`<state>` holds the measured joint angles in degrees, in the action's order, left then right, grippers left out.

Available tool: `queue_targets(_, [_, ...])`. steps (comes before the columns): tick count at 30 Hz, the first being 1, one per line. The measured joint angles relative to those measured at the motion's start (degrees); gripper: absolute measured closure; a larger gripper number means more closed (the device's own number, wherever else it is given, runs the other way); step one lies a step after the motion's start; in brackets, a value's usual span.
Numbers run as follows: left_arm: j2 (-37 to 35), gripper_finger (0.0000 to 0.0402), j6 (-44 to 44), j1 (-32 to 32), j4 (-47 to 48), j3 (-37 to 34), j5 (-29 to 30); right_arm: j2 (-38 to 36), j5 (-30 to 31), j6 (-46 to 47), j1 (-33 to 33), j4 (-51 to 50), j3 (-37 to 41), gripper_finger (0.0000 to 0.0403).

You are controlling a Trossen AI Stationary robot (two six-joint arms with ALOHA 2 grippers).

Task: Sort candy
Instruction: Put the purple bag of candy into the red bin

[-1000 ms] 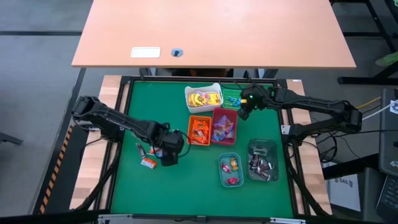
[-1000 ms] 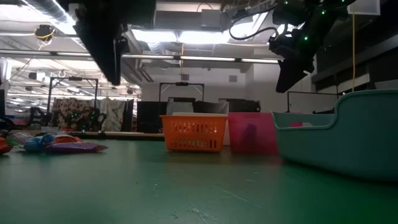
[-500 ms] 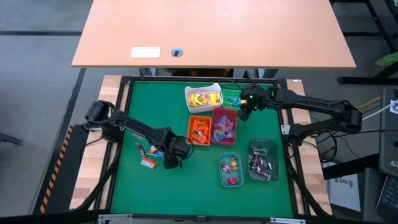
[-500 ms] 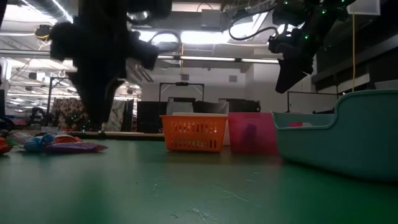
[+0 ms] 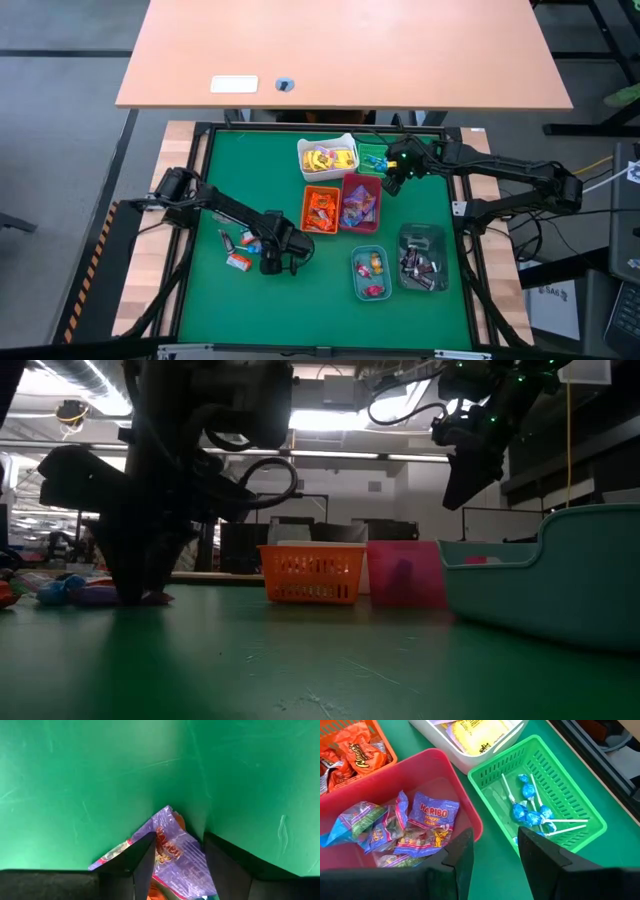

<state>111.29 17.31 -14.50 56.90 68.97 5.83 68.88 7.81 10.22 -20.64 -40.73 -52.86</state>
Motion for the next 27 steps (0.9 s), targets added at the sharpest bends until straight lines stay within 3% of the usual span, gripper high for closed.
queue_targets(5, [0.84,0.0269,-4.43,-0.02,-0.70,-0.02,-1.03,0.00,-0.64,0.00,0.00,-0.17,0.00,0.0251])
queue_targets(14, [1.16,0.0389,-5.12,-0.35,0.55,2.71,-1.48,0.00,-6.15,0.00,0.02,0.06,0.00,0.0251])
queue_targets(27, [1.37,0.0401,-11.75,-0.19,-0.02,17.59,-1.78,0.00,-14.35,1.49,0.05,0.36,0.00,0.0251])
